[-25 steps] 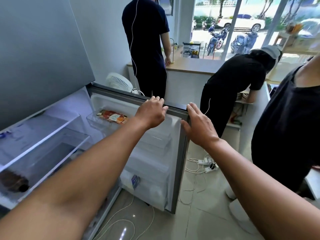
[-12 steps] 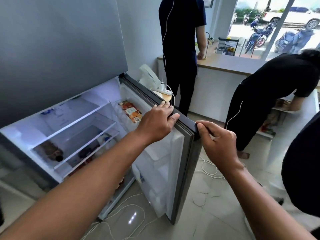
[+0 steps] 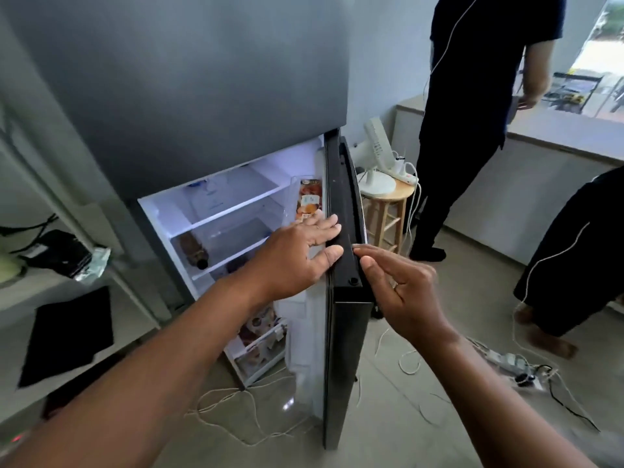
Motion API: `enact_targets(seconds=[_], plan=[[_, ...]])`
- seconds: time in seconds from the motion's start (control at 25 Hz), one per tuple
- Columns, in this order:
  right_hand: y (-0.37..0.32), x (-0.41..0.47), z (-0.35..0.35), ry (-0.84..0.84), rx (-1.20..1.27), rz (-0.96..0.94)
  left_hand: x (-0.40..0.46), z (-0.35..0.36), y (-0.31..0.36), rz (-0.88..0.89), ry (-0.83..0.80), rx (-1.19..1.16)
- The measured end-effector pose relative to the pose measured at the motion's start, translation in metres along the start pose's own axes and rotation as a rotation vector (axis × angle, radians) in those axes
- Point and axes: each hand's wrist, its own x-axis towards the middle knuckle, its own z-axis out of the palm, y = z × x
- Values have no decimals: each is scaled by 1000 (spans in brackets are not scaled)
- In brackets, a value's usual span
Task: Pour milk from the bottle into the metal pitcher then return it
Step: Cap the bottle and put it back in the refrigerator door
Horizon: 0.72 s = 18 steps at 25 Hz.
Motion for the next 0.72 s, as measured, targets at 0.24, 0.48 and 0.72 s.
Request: enact_targets(seconds=[0.24,0.48,0.72], plan=[[-4,30,74,-155,-64,-179,-66,-53,-48,-102,66,-87],[-10,54,151,-94,-173,-408,-93,-81,-91,-170,378,-10],[-29,76,227,-108,-305,-408,-95,-92,-144,-134,630,424]])
